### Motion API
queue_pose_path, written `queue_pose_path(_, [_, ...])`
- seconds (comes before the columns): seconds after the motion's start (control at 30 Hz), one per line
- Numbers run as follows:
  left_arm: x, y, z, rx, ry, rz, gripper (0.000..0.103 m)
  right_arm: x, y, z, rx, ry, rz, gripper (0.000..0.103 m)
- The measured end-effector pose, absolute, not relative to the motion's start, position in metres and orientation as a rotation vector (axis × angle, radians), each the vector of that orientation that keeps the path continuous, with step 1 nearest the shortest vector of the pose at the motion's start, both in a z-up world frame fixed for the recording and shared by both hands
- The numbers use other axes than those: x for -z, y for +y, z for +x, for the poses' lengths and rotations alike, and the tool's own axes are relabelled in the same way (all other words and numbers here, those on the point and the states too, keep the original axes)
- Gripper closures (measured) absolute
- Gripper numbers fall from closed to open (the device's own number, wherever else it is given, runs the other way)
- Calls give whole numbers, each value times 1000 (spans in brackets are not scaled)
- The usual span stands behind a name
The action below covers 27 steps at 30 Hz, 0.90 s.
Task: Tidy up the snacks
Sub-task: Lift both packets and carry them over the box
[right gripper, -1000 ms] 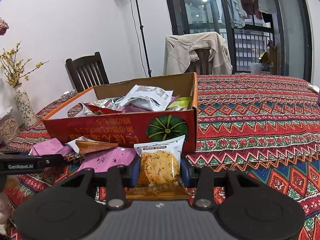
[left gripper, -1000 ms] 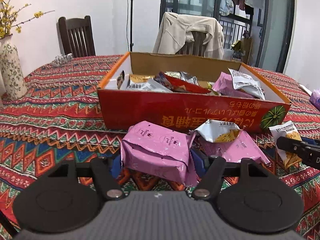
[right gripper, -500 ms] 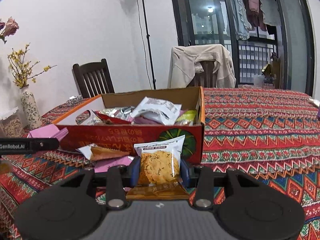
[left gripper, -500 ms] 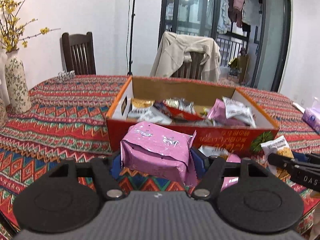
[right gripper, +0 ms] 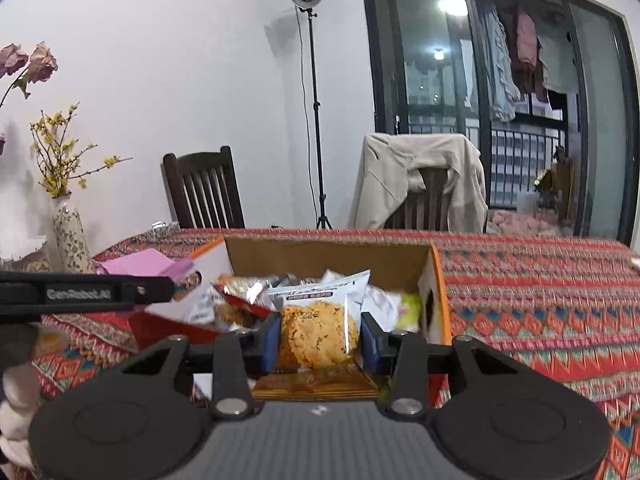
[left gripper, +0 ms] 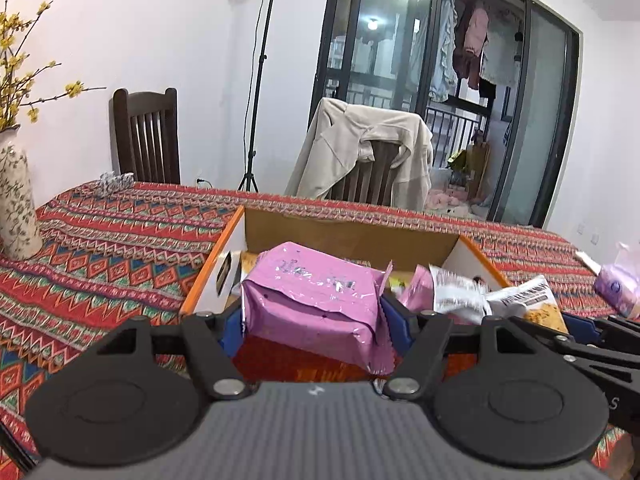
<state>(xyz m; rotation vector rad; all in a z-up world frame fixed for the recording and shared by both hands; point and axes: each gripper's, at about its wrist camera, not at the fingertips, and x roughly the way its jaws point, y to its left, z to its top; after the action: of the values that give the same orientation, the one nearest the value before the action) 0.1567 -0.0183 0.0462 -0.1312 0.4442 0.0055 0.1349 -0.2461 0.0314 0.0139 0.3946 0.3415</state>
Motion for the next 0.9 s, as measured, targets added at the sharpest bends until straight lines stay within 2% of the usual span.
queue_pose_path(0.47, [-54,-16,225,-64,389,-171,34,-53,-217,218,-284,378,35,63])
queue_pose_path(0.9, [-16,11,259,-80,413,-228,34,-12,-214,254,-259,412,29,63])
